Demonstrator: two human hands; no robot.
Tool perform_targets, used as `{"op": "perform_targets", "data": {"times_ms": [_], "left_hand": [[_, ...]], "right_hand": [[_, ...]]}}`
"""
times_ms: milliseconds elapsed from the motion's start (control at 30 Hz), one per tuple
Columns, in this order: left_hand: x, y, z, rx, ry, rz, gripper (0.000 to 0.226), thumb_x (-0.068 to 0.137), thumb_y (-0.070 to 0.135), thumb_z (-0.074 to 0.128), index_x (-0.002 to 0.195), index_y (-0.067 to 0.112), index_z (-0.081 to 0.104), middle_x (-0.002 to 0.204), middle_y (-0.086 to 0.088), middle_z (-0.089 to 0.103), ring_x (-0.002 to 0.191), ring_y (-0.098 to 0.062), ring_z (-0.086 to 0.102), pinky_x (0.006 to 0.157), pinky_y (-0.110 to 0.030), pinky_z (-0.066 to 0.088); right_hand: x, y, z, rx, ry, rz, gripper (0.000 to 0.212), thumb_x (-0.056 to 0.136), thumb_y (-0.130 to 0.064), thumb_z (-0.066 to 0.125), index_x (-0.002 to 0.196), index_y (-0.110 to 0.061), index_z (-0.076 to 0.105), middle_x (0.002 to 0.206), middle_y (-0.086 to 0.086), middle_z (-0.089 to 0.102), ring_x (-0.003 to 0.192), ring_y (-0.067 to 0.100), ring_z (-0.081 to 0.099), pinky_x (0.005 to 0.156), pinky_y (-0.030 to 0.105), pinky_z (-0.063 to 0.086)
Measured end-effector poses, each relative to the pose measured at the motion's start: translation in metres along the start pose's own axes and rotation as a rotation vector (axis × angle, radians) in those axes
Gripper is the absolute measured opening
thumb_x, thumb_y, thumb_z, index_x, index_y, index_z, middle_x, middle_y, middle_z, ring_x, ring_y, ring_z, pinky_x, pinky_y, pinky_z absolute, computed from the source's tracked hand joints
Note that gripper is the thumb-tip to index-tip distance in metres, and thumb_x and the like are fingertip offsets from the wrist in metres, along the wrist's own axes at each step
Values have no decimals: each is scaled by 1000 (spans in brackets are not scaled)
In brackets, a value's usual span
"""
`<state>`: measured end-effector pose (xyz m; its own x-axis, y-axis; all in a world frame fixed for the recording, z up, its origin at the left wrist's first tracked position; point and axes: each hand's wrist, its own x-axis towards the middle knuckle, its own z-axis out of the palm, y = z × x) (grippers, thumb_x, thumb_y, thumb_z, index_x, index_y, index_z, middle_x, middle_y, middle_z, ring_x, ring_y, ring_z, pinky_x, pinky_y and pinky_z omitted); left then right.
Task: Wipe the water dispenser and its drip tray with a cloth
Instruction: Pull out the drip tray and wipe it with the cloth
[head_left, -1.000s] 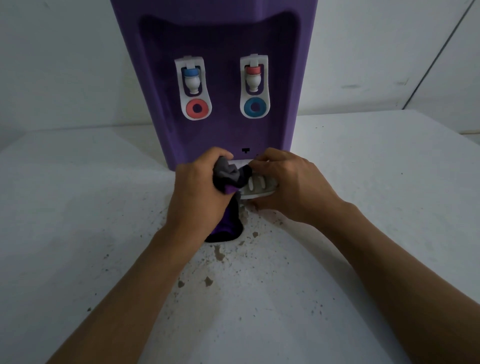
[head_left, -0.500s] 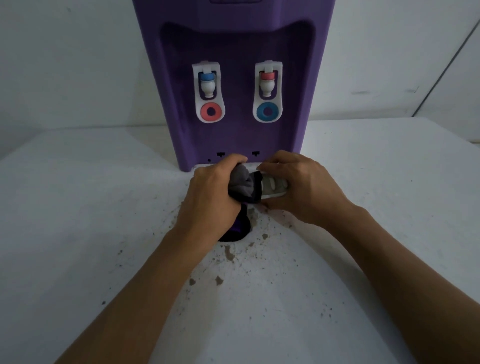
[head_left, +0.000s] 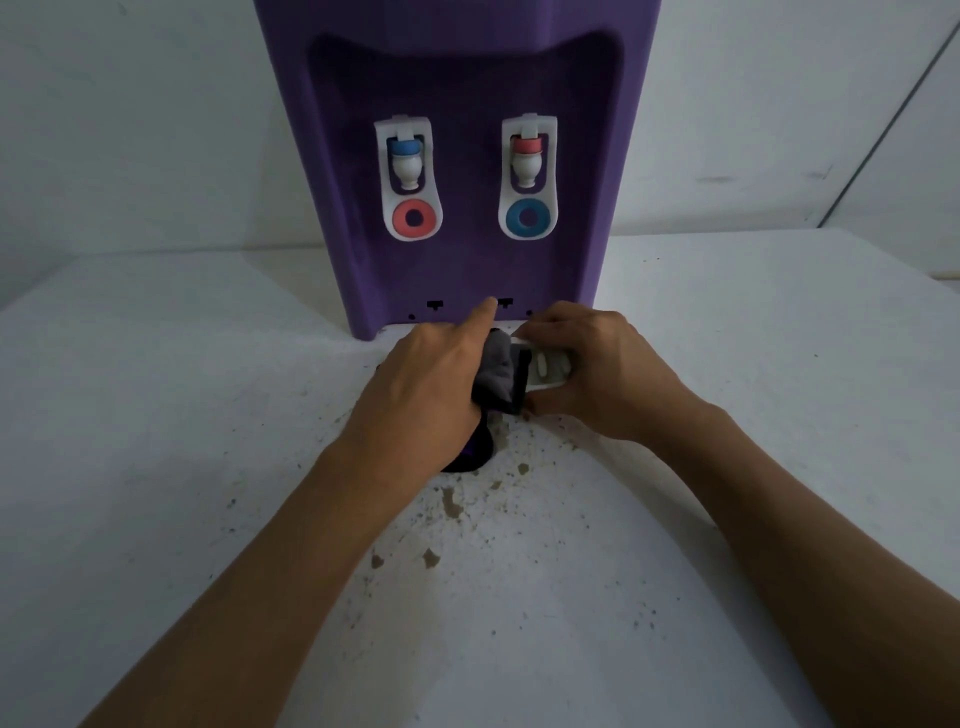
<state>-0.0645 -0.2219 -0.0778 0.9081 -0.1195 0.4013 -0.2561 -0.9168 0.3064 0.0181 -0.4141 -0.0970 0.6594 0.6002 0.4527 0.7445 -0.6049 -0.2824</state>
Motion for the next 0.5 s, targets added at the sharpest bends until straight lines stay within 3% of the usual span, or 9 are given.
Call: {"op": "perform_targets", "data": {"times_ms": [133, 333, 400, 500], "left_hand": [[-5, 4, -2, 13, -48, -31, 88, 90, 1, 71, 165, 19, 29, 115, -15, 67, 98, -28, 65, 87, -40, 59], [-9, -2, -3, -34, -25, 9, 69, 89, -1, 69, 154, 15, 50, 116, -11, 71, 105, -28, 67, 93, -43, 59], [-10, -7, -3, -112, 20, 12, 67, 86, -4, 71, 148, 18, 57, 109, -4, 69, 100, -24, 68, 90, -37, 60], [-15, -22, -7, -283, 89, -78, 67, 81, 0, 81, 139, 28, 62, 109, 5, 66, 95, -10, 67, 86, -16, 57]], "right_hand": [[0, 0, 0, -18, 4, -3, 62, 69, -37, 93, 125, -19, 72, 114, -1, 69, 93, 18, 67, 80, 36, 61], [0, -4, -2, -23, 9, -21, 63, 69, -35, 94, 126, -19, 72, 117, -1, 69, 97, 18, 67, 81, 32, 58], [-1, -4, -3, -23, 5, -32, 62, 70, -35, 93, 126, -18, 71, 118, -1, 69, 100, 18, 67, 83, 34, 60], [0, -4, -4, -6, -7, -31, 61, 72, -38, 91, 126, -19, 71, 120, -2, 68, 103, 16, 67, 85, 36, 61]]}}
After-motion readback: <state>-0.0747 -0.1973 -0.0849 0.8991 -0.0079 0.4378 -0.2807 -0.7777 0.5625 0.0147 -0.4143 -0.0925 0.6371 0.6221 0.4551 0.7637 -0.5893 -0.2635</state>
